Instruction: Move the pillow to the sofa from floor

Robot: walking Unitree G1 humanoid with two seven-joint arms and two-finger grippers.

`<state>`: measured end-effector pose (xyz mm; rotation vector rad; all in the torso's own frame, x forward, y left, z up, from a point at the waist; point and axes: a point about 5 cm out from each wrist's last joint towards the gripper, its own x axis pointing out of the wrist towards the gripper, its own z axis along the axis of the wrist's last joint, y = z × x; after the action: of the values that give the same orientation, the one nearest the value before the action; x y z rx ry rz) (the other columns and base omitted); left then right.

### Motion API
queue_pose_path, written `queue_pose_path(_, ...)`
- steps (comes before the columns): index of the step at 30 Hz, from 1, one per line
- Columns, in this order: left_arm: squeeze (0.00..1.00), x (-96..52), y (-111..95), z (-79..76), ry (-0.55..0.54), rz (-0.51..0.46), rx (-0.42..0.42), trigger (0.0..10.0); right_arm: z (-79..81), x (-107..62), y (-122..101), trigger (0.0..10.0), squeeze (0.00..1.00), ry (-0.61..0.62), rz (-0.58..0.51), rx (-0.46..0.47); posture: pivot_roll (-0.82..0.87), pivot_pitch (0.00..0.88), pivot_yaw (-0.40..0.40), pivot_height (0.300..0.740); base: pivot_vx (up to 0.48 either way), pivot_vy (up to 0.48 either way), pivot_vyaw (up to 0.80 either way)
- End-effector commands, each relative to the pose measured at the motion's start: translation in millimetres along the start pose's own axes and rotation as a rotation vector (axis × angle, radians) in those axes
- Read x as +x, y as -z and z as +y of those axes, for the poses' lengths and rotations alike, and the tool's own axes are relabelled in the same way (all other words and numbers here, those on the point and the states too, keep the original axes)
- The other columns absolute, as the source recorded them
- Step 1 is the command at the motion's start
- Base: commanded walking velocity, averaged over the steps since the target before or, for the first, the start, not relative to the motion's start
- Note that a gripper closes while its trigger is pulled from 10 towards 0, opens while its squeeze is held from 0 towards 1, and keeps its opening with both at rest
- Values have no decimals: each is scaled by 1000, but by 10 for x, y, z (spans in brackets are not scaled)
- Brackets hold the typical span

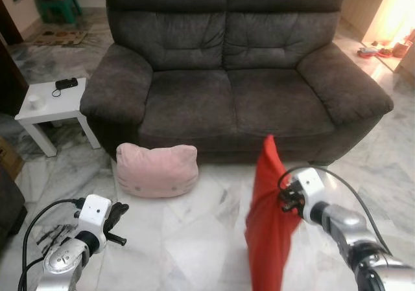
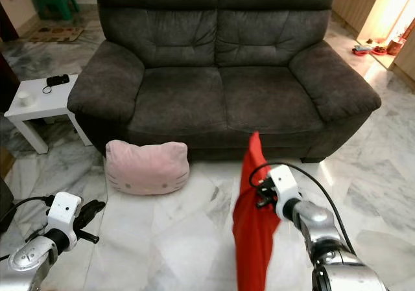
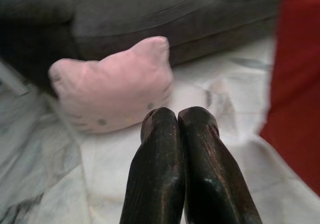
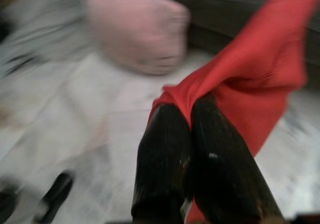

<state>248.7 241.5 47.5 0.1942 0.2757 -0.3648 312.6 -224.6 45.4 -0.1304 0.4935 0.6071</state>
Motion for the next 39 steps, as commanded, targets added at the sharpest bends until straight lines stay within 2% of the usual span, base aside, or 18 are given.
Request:
queue_pose_path(1, 0, -45, -51, -34, 70, 14, 13, 10000, -53, -20, -393, 10000, 0, -106, -102, -157, 124, 0, -59, 740, 0, 0, 0)
queue_pose_path(2, 0, -76, -102, -48, 105, 14, 20, 10000, -38, -38, -418, 10000, 0, -171, -92, -187, 128, 0, -62, 740, 0, 0, 0)
queue_pose_path(8, 0, -202, -237, -112, 243, 29, 6, 10000, -19, -95, -532, 10000, 0, -321, -83, -261, 126, 0, -63, 740, 0, 0, 0)
queue_pose_path(14, 0, -324, -332, -188, 364, 62, -18, 10000, 96, -81, -658, 10000, 0, -494, -99, -309, 131, 0, -69, 740, 0, 0, 0)
queue_pose_path(16, 0, -330, -345, -195, 372, 60, -26, 10000, 109, -78, -666, 10000, 0, -509, -104, -310, 133, 0, -71, 740, 0, 0, 0)
queue_pose_path(20, 0, -460, -495, -272, 476, 10, -130, 10000, 280, -82, -733, 10000, 0, -696, -161, -343, 139, 0, -73, 740, 0, 0, 0)
queue_pose_path(24, 0, -516, -551, -250, 494, 3, -140, 10000, 397, -86, -819, 10000, 0, -797, -207, -373, 137, 0, -70, 740, 0, 0, 0)
queue_pose_path(25, 0, -503, -573, -199, 459, 3, -120, 10000, 440, -26, -888, 10000, 0, -763, -223, -415, 138, 0, -73, 740, 0, 0, 0)
queue_pose_path(26, 0, -468, -588, -146, 415, 3, -99, 10000, 434, 75, -978, 10000, 0, -659, -246, -413, 137, 0, -74, 740, 0, 0, 0)
queue_pose_path(27, 0, -453, -596, -129, 399, -3, -95, 10000, 433, 110, -1024, 10000, 0, -613, -273, -413, 137, 0, -74, 740, 0, 0, 0)
queue_pose_path(28, 0, -417, -618, -94, 360, -21, -103, 10000, 416, 179, -1122, 10000, 0, -493, -323, -416, 137, 0, -76, 740, 0, 0, 0)
queue_pose_path(30, 0, -384, -628, -57, 317, -26, -98, 10000, 386, 235, -1188, 10000, 0, -379, -337, -414, 139, 0, -77, 740, 0, 0, 0)
queue_pose_path(31, 0, -355, -629, -22, 273, -21, -85, 10000, 353, 270, -1234, 10000, 0, -282, -334, -418, 141, 0, -78, 740, 0, 0, 0)
queue_pose_path(32, 0, -355, -629, -22, 273, -21, -85, 10000, 353, 270, -1234, 10000, 0, -282, -334, -418, 141, 0, -78, 740, 0, 0, 0)
queue_pose_path(33, 0, -323, -618, 17, 225, -17, -74, 10000, 289, 292, -1289, 10000, 0, -159, -332, -417, 142, 0, -80, 740, 0, 0, 0)
queue_pose_path(34, 0, -311, -612, 32, 206, -15, -74, 10000, 258, 295, -1317, 10000, 0, -105, -337, -415, 142, 0, -80, 740, 0, 0, 0)
queue_pose_path(38, 0, -251, -594, 91, 111, -26, -63, 10000, 53, 308, -1312, 10000, 0, 172, -238, -405, 144, 0, -88, 740, 0, 0, 0)
queue_pose_path(39, 0, -241, -594, 94, 100, -27, -63, 10000, 29, 306, -1295, 10000, 0, 202, -221, -411, 148, 0, -90, 740, 0, 0, 0)
